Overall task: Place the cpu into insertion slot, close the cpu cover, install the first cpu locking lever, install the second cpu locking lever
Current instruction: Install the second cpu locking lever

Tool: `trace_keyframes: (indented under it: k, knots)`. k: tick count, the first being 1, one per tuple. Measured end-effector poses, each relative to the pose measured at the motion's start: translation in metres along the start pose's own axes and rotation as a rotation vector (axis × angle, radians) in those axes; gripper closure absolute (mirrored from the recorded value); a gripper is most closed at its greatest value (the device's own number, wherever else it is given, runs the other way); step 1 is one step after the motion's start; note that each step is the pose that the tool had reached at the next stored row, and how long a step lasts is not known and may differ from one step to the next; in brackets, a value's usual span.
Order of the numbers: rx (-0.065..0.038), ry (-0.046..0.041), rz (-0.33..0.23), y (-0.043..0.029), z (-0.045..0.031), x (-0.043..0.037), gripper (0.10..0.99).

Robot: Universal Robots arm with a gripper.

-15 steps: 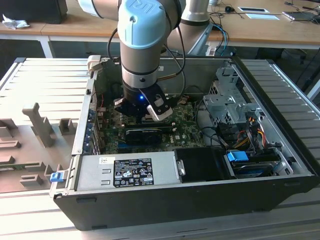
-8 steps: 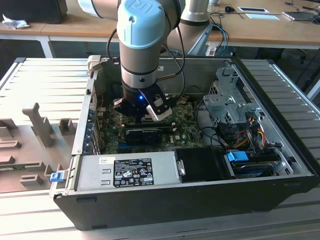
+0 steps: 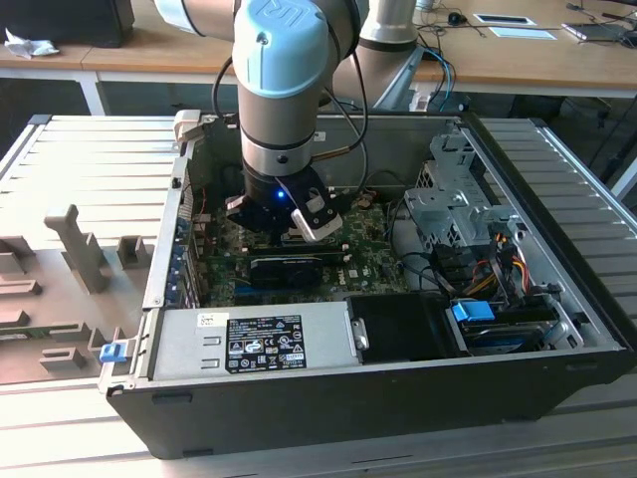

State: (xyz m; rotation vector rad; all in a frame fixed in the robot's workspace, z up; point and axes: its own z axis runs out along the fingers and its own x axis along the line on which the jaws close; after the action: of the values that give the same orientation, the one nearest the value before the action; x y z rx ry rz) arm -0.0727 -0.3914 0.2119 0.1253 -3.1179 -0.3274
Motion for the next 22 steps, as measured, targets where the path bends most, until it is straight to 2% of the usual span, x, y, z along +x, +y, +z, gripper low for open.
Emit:
trace_keyframes:
  k: [4,9,11,17,20,22]
  knots:
    - [-0.016,-0.0029,-0.001,-0.0006,0.0007,0.0034,0.98]
    - [-0.032,-0.004,-0.001,-0.0019,0.0065,0.0034,0.98]
    - [-0.042,-0.0051,-0.001,-0.0023,0.0087,0.0034,0.98]
    - [-0.057,-0.0062,-0.001,-0.0031,0.0125,0.0034,0.98]
    - [-0.069,-0.0071,-0.001,-0.0037,0.0153,0.0036,0.98]
    - [-0.07,-0.0072,-0.001,-0.0002,-0.0009,0.0041,0.98]
